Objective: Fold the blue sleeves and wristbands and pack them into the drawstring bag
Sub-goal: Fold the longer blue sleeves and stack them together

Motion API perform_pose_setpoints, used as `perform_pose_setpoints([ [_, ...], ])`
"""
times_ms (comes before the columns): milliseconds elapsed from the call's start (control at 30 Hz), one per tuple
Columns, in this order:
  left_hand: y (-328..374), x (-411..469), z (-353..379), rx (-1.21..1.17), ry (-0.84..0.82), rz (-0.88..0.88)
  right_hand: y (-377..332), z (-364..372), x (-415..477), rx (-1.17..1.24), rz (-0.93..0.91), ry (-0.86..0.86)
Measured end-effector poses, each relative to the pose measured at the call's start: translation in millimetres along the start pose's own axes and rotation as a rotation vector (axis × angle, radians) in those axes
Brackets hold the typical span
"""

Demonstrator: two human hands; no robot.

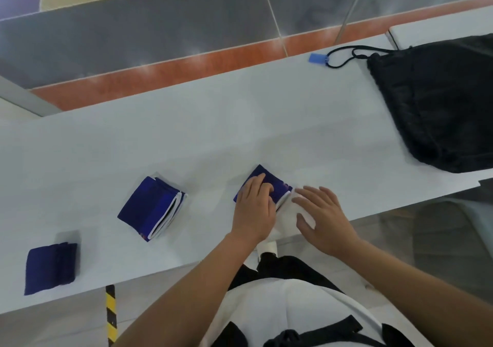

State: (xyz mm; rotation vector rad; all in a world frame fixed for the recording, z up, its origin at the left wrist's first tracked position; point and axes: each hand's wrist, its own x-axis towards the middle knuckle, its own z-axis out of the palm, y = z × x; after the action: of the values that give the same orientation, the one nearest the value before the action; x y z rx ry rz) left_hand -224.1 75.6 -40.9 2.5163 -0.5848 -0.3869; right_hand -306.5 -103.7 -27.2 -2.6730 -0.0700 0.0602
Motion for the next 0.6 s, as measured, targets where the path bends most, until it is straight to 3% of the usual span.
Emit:
perform_pose_setpoints([
  [67,-6.4,7.4,-1.2,0.142,0.005,0.072,-7.5,0.3,1.7,-0.057,-0.037,-0.014],
  [200,-21.5,15.7,8.6,0.373,-0.185,0.066,-9.8,9.1,1.5,-0.218,-0.033,-0.186],
  [467,-19.8,21.3,7.0,0.376,-0.279,0.048,-8.1,17.2,-1.8,-0.320,-0.001,-0.199],
  [600,-9.4,32.4,-13.9,0.154,-0.298,-0.027,-6.3,10.8,-1.0,-0.288,0.003,-0.261],
])
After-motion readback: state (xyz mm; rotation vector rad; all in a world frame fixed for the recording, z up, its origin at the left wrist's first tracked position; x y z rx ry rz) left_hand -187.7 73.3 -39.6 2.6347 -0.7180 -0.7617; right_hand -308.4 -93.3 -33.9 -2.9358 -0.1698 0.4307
